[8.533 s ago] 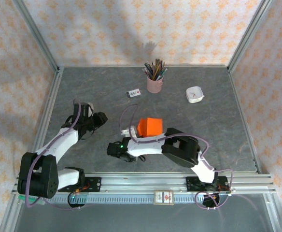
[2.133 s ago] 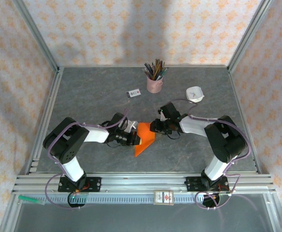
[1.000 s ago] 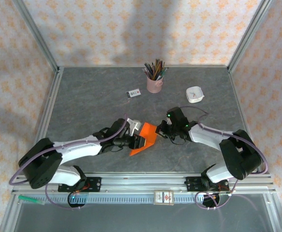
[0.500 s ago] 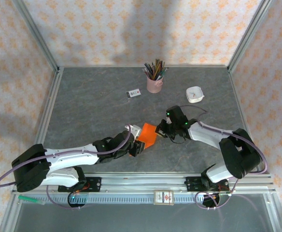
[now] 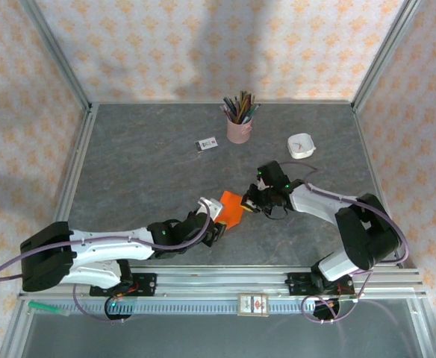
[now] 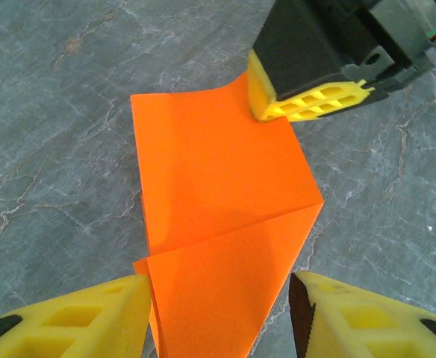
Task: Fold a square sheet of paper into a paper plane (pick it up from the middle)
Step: Perform the fifth fold on the wing at the bottom-center of the table.
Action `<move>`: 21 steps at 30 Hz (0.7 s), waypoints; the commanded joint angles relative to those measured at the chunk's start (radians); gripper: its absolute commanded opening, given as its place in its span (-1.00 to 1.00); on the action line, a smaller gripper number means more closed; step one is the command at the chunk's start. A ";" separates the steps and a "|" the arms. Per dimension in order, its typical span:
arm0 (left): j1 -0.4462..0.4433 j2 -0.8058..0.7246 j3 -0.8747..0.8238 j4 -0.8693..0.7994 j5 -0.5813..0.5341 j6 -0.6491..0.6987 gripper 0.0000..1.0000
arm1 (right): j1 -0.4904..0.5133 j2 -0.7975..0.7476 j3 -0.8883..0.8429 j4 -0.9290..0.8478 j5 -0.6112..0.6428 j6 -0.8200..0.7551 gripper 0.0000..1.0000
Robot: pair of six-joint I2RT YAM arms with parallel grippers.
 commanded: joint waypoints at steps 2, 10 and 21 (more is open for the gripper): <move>-0.035 0.049 0.022 -0.005 -0.125 0.069 0.15 | -0.010 0.006 0.032 -0.016 -0.028 0.012 -1.00; -0.041 0.188 0.055 0.039 -0.178 0.109 0.33 | -0.021 0.017 0.050 -0.018 -0.051 0.009 -1.00; -0.055 0.286 0.079 0.057 -0.199 0.138 0.49 | -0.022 0.037 0.073 -0.030 -0.053 -0.006 -1.00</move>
